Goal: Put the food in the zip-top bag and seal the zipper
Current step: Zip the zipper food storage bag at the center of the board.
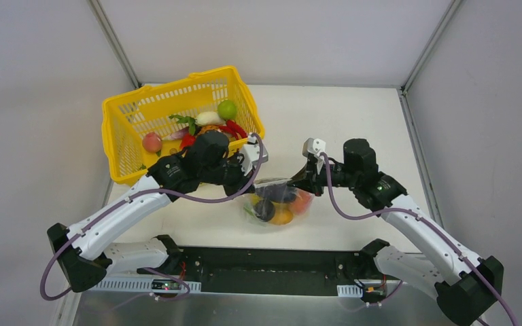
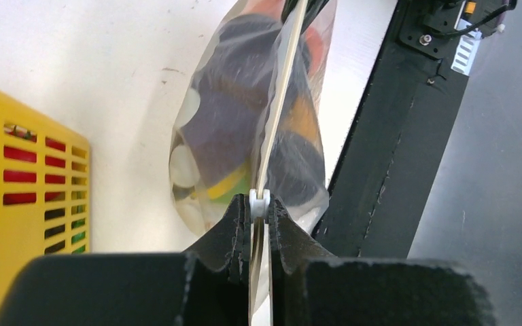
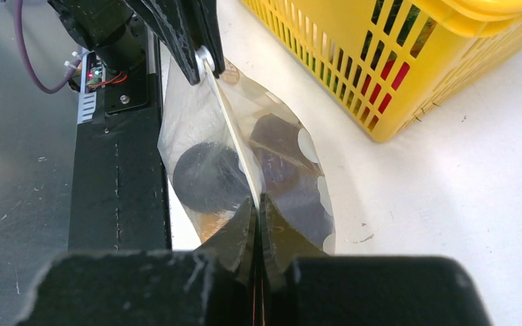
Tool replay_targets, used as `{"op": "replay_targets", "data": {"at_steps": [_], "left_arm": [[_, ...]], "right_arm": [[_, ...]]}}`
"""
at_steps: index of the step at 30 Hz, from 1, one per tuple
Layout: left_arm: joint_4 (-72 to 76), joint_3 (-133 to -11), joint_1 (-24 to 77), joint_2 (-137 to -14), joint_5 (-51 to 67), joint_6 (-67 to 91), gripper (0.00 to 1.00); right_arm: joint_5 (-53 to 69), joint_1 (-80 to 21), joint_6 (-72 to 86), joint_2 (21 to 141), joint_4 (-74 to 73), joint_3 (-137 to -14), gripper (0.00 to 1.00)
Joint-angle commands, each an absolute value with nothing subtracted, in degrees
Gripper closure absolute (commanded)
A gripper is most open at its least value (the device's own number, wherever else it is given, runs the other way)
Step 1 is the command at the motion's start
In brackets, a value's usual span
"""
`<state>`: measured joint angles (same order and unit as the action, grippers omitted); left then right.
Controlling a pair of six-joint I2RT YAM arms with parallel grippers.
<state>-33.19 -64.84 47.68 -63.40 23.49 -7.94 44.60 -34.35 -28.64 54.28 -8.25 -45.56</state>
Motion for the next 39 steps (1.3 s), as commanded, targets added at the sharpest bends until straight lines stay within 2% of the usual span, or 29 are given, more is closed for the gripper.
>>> {"op": "replay_targets", "data": {"at_steps": [1,9,25,26,28,29,32,39], "left_arm": [[-38.1,-62.1,45.9,-59.5,19.4,-7.4,1.00],[-39.1,-58.9,44.4,-56.0,17.3,-7.2,1.00],[-37.5,-57.0,43.7,-54.0,14.5,-5.6,1.00],[-37.0,-57.0,43.6,-54.1,14.6,-5.2,0.95],[-35.3,-57.0,43.6,-53.6,14.6,-4.3,0.64],[-34.1,-56.6,43.6,-53.2,14.0,-3.7,0.54],[-29.9,-55.0,43.6,-51.4,13.6,-1.6,0.35],[-24.2,-53.3,43.6,-48.2,13.3,2.9,0.23]], "right_arm": [[40.0,-33.5,-27.1,51.3,-4.5,-45.0,1.00],[35.8,-33.5,-25.4,49.1,-2.7,-43.7,1.00],[35.8,-33.4,-24.6,48.1,-2.1,-43.3,1.00],[35.7,-33.4,-24.5,48.2,-1.9,-43.2,1.00],[35.4,-33.4,-24.4,48.1,-1.7,-42.9,1.00],[35.2,-33.4,-24.3,48.1,-1.5,-42.8,1.00],[34.4,-33.4,-24.2,47.8,-1.0,-42.4,1.00],[32.6,-33.3,-24.0,46.3,-0.7,-41.9,1.00]]}}
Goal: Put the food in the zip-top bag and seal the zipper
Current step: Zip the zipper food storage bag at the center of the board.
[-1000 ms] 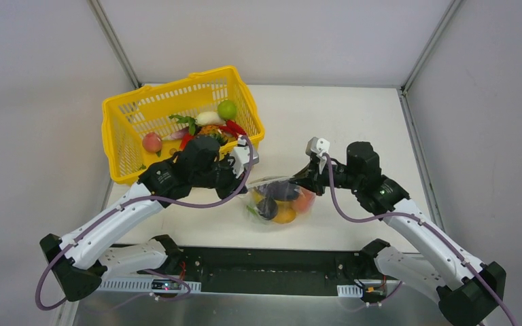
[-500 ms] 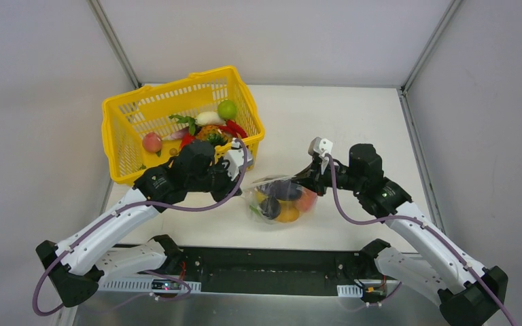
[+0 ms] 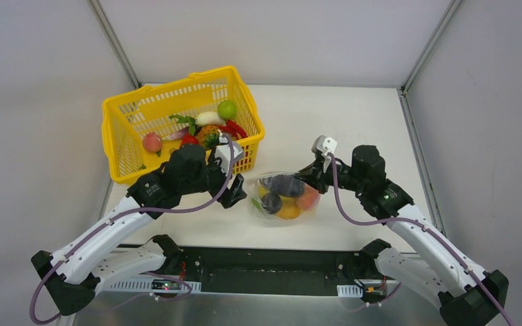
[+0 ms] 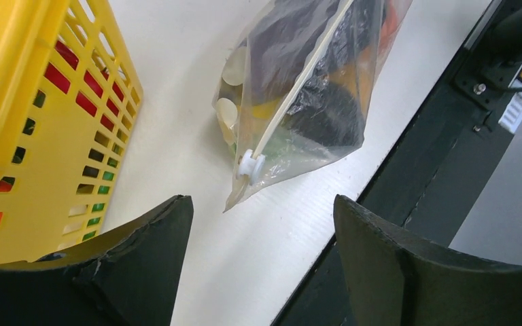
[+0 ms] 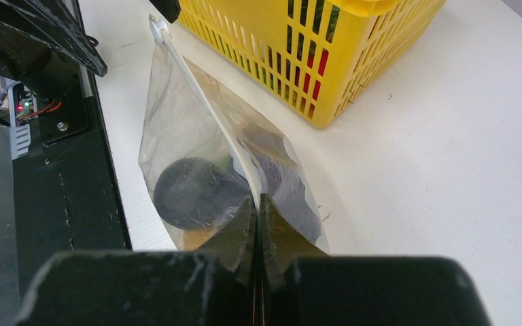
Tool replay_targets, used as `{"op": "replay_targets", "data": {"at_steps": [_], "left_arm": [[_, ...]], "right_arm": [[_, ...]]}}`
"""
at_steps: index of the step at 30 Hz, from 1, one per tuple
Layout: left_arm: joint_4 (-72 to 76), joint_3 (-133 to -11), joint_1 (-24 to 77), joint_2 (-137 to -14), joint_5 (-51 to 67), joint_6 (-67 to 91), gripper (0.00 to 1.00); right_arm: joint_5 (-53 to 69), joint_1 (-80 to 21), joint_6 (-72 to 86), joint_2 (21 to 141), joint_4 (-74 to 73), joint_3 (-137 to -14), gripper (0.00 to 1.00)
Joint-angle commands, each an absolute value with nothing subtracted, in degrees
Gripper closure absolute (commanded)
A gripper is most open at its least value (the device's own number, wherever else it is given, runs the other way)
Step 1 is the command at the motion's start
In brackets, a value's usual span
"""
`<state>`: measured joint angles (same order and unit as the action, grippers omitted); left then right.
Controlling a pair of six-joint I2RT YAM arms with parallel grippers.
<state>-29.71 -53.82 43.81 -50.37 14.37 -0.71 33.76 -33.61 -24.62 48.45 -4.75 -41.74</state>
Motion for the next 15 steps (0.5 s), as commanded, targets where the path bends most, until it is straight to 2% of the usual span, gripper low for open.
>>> {"op": "replay_targets", "data": {"at_steps": [1,4,7,8,14,15], "left_arm": [[-24.0,-53.1,43.5,-47.6,12.4,3.2,0.22],[-22.8,-52.3,43.5,-46.2,11.1,3.0,0.12],[-22.8,-53.2,43.1,-46.9,12.4,2.2,0.08],[-23.1,-53.9,42.9,-47.7,13.4,1.7,0.02],[-27.7,-60.7,39.6,-54.8,25.4,-4.1,0.01],[-29.7,-62.1,39.4,-56.1,27.0,-5.4,0.05]], "right_arm": [[32.8,-33.4,-24.0,46.0,-0.8,-41.8,1.00],[34.3,-33.4,-24.0,45.6,-0.9,-41.8,1.00],[36.6,-33.4,-24.6,46.0,-1.7,-42.0,1.00],[37.3,-33.3,-24.8,46.3,-2.1,-42.1,1.00],[38.7,-33.4,-25.6,47.4,-2.6,-42.4,1.00],[38.7,-33.3,-25.6,47.5,-2.6,-42.4,1.00]]}}
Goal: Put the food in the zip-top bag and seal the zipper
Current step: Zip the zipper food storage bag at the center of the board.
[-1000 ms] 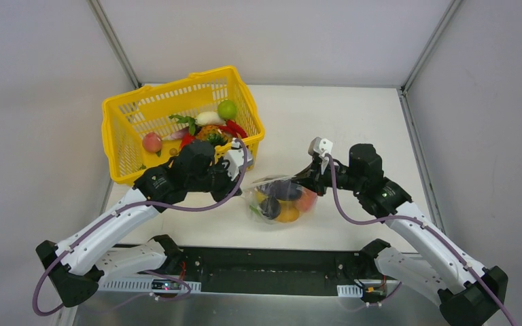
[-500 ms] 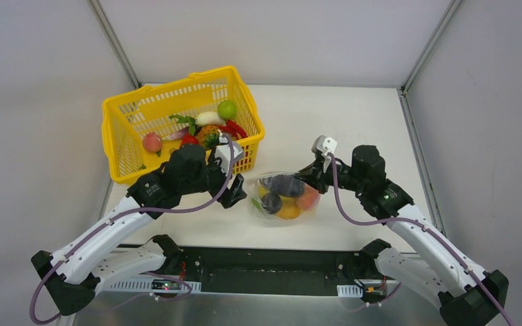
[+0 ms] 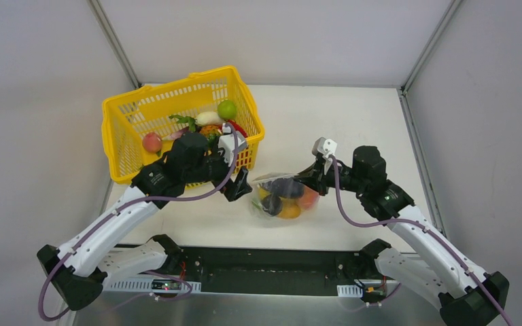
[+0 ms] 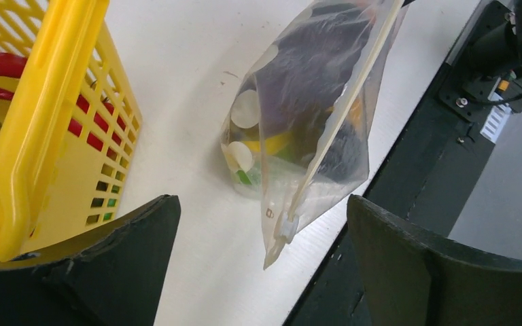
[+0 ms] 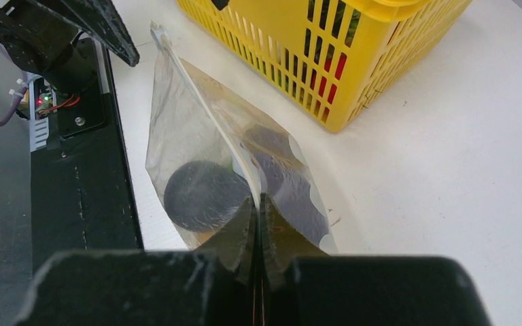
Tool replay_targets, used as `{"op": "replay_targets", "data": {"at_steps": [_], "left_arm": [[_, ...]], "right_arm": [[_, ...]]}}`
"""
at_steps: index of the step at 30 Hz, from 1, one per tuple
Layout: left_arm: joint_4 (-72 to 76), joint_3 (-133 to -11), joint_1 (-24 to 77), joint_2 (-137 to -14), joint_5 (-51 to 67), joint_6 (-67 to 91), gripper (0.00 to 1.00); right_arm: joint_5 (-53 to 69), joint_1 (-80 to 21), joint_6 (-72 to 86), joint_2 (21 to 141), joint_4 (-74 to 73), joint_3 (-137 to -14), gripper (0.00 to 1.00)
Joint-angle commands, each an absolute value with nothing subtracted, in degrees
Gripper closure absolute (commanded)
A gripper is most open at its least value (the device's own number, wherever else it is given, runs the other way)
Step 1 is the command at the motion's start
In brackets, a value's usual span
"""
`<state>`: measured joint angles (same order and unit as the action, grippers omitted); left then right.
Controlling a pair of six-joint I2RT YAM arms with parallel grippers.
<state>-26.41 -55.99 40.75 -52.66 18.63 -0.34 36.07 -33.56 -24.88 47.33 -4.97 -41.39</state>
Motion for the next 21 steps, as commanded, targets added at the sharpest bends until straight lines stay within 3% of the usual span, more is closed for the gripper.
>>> {"op": "replay_targets", "data": {"at_steps": [1,5,7,13,16,21], "left_arm": [[-31.4,-63.2,39.2,-57.0,28.2,-6.6,0.11],[-34.0,-64.3,38.6,-58.6,30.2,-8.2,0.46],[-35.1,-64.2,38.3,-58.7,31.3,-8.8,0.58],[-39.1,-63.7,38.1,-59.2,33.2,-11.0,0.63],[-39.4,-63.7,38.0,-59.8,33.5,-11.1,0.74],[-37.1,-63.2,38.0,-59.6,32.1,-9.9,0.81]], "right_arm": [[38.7,-33.4,-25.6,47.6,-2.6,-42.3,1.00],[38.6,-33.4,-25.7,47.6,-2.6,-42.1,1.00],[38.6,-33.4,-25.7,47.7,-2.6,-42.2,1.00],[38.3,-33.4,-25.8,48.0,-2.6,-42.3,1.00],[38.2,-33.4,-25.8,48.2,-2.6,-42.4,1.00],[38.2,-33.3,-25.8,48.1,-2.6,-42.3,1.00]]}}
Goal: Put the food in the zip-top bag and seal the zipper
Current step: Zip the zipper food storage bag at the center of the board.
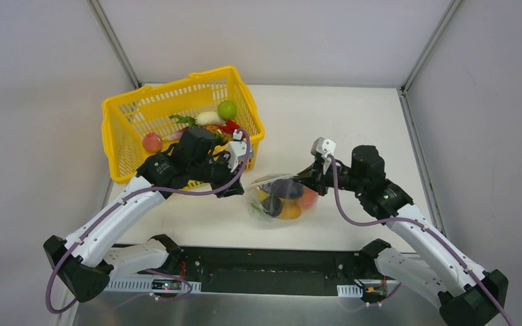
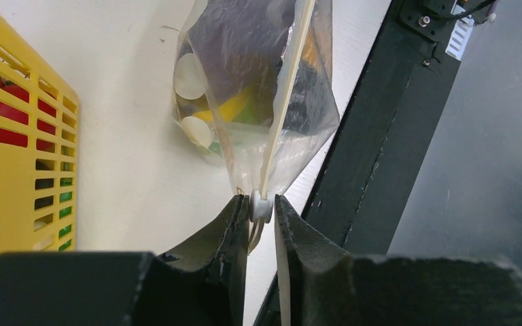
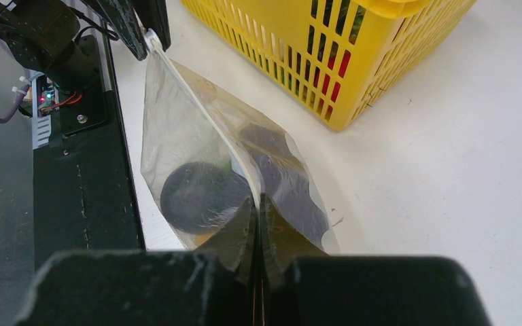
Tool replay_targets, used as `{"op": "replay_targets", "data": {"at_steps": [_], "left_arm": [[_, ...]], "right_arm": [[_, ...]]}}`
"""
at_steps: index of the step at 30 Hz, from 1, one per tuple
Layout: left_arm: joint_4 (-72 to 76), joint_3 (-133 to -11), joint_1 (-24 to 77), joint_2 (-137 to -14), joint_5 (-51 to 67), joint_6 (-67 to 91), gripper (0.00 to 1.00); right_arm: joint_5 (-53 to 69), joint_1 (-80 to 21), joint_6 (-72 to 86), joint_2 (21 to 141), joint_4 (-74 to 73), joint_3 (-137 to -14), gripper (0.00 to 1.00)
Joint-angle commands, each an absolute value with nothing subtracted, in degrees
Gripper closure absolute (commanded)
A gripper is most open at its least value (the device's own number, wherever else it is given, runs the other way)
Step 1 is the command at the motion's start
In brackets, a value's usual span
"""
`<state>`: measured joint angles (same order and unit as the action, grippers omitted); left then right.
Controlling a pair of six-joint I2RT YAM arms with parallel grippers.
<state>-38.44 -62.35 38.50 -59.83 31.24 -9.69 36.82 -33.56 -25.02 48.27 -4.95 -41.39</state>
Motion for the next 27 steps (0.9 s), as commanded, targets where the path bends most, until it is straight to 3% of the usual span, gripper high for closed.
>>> {"op": "replay_targets", "data": {"at_steps": [1,8,16,18,20,22,24,27], "left_arm": [[-36.7,-63.1,37.9,-59.4,32.0,-9.8,0.83],[-38.2,-61.7,37.8,-57.3,28.6,-10.3,0.95],[-37.5,-57.3,37.2,-53.2,26.2,-9.4,0.96],[-35.9,-57.0,37.2,-53.1,26.2,-8.2,0.79],[-33.9,-57.0,37.2,-53.2,26.5,-6.7,0.51],[-31.7,-57.0,37.2,-53.1,26.6,-4.8,0.31],[-29.9,-56.8,37.2,-52.2,26.1,-3.1,0.16],[-26.4,-54.8,37.2,-49.4,24.2,-0.5,0.02]], "right_arm": [[38.2,-33.3,-25.8,48.1,-2.6,-42.3,1.00],[37.0,-33.4,-25.8,47.8,-2.7,-42.2,1.00],[35.9,-33.4,-25.8,47.4,-2.6,-42.3,1.00],[36.2,-33.4,-25.5,47.5,-2.3,-42.3,1.00],[36.5,-33.3,-25.3,47.7,-2.2,-42.3,1.00],[35.7,-33.4,-25.0,47.6,-2.1,-42.4,1.00],[33.9,-33.3,-25.0,47.2,-2.2,-42.3,1.00],[28.7,-33.3,-24.2,46.1,-1.7,-42.4,1.00]]}}
